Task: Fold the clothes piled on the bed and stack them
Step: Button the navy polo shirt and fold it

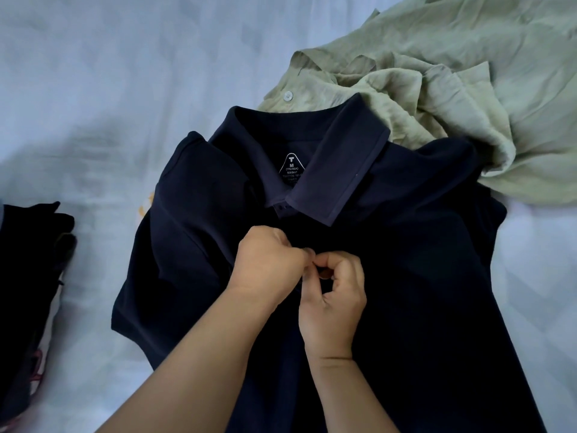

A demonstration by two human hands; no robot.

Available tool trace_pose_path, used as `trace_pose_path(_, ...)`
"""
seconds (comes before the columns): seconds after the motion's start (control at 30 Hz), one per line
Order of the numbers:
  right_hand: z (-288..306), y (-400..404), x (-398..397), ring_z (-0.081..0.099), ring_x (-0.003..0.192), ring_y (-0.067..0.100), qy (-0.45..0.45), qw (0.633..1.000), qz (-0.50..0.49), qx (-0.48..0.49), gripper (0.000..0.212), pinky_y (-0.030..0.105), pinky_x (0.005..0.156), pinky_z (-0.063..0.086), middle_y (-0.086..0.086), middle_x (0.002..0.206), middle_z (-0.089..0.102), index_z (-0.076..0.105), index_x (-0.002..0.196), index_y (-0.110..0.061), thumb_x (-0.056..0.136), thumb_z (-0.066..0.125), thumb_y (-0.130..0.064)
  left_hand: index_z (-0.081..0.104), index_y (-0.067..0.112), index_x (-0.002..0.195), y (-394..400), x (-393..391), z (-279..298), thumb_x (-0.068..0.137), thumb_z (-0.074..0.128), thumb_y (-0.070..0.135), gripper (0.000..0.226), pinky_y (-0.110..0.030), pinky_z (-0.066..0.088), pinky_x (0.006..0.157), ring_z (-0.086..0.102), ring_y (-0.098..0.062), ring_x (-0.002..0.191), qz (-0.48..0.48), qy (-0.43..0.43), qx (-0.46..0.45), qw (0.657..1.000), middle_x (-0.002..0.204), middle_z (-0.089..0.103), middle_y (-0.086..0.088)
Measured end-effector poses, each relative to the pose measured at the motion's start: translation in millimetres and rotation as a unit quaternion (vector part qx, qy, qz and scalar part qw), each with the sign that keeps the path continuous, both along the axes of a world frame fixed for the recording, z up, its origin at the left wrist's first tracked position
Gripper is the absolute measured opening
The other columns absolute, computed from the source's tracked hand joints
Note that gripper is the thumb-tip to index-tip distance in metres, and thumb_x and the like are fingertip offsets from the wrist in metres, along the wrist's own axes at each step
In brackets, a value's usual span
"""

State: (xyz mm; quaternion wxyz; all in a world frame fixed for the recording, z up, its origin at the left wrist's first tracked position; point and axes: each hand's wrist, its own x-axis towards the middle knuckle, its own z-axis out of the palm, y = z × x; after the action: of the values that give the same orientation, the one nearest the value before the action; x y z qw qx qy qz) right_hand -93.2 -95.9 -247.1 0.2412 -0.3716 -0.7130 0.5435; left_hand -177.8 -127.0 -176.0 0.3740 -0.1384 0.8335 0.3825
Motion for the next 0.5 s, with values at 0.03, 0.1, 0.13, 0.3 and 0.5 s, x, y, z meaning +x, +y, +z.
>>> trace_pose_path(0.03, -0.1, -0.3, 0.5, 0.051, 0.079, -0.004, 0.003, 1.0, 0.003, 0.006, 0.011, 0.003, 0.069, 0.04, -0.013, 0.086, 0.052, 0.059, 0.077, -0.01, 0.08, 0.064, -0.019, 0.042, 0.01, 0.055, 0.3, -1.4, -0.9, 0.077, 0.074, 0.013, 0.038, -0.022, 0.033, 0.044, 0.039, -0.014, 0.044, -0.001, 0.004, -0.01, 1.0, 0.05, 0.042, -0.001)
trace_pose_path(0.1, 0.6, 0.1, 0.8, 0.051, 0.079, -0.006, 0.008, 1.0, 0.004, 0.008, 0.013, 0.002, 0.069, 0.039, -0.012, 0.087, 0.052, 0.059, 0.078, -0.01, 0.079, 0.062, -0.022, 0.049, 0.007, 0.062, 2.5, -2.6, -1.8, 0.077, 0.072, 0.013, 0.028, -0.025, 0.036, 0.049, 0.044, -0.018, 0.05, 0.007, 0.002, -0.02, 1.0, 0.055, 0.046, -0.005)
trace_pose_path(0.13, 0.7, 0.5, 1.0, 0.051, 0.08, -0.006, 0.008, 1.0, 0.004, 0.004, 0.011, 0.002, 0.069, 0.04, -0.011, 0.087, 0.052, 0.058, 0.078, -0.009, 0.079, 0.064, -0.019, 0.054, 0.007, 0.068, 3.5, -2.3, -1.9, 0.078, 0.071, 0.013, 0.02, -0.027, 0.038, 0.053, 0.046, -0.02, 0.055, 0.017, -0.002, -0.019, 1.0, 0.061, 0.049, -0.007)
trace_pose_path(0.3, 0.5, 1.8, 1.4, 0.052, 0.079, -0.002, 0.009, 1.0, -0.003, -0.003, 0.01, 0.007, 0.07, 0.043, -0.007, 0.088, 0.054, 0.06, 0.08, -0.009, 0.076, 0.067, -0.004, 0.062, 0.002, 0.092, 10.6, 1.4, -1.2, 0.084, 0.064, 0.008, 0.011, -0.023, 0.038, 0.05, 0.048, -0.016, 0.063, 0.131, -0.079, 0.008, 0.988, 0.075, 0.054, -0.006)
trace_pose_path(0.5, 10.2, 5.8, 1.4, 0.055, 0.077, 0.001, 0.0, 1.0, -0.017, -0.024, 0.021, 0.006, 0.068, 0.042, -0.008, 0.082, 0.055, 0.061, 0.076, -0.011, 0.076, 0.07, 0.007, 0.063, 0.007, 0.1, 20.5, 7.2, 7.6, 0.091, 0.057, 0.01, 0.011, -0.016, 0.049, 0.056, 0.05, -0.004, 0.066, 0.28, -0.205, 0.079, 0.934, 0.063, 0.046, -0.001)
